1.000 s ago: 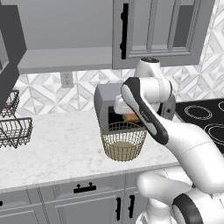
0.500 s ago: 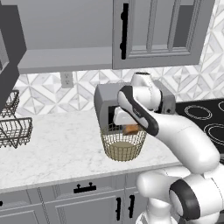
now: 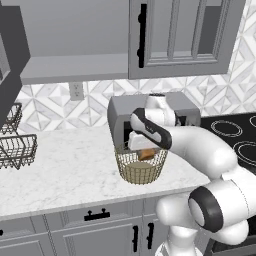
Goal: Open the cabinet, pick up the bread from the cabinet and place it in the basket. Then move the basket to the dining counter.
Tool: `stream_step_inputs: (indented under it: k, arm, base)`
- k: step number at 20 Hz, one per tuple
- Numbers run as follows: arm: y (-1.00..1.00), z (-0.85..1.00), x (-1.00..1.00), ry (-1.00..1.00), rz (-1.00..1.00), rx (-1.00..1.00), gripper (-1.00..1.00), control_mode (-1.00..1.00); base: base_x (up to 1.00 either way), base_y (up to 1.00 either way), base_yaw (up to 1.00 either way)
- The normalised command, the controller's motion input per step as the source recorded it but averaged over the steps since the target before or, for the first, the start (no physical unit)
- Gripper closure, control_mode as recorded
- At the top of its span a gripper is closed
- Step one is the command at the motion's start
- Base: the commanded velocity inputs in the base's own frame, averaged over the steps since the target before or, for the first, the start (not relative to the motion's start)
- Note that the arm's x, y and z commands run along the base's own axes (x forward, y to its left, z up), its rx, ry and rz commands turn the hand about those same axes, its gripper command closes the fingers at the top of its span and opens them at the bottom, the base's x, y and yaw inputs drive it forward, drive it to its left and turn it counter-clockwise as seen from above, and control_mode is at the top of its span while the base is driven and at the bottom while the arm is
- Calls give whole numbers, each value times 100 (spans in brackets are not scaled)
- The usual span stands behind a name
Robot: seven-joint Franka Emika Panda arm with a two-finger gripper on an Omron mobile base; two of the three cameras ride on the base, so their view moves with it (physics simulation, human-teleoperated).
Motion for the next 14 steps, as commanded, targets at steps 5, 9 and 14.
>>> stream_step_inputs:
  k: [5, 9, 14]
  arm:
    - [0, -31, 35, 0, 0, 0, 100, -100]
    - [0, -31, 41, 0, 0, 0, 100, -100]
    - [0, -22, 28, 0, 0, 0, 100, -100]
  base:
    - [0, 0, 0]
    - [0, 0, 0]
    - [0, 0, 0]
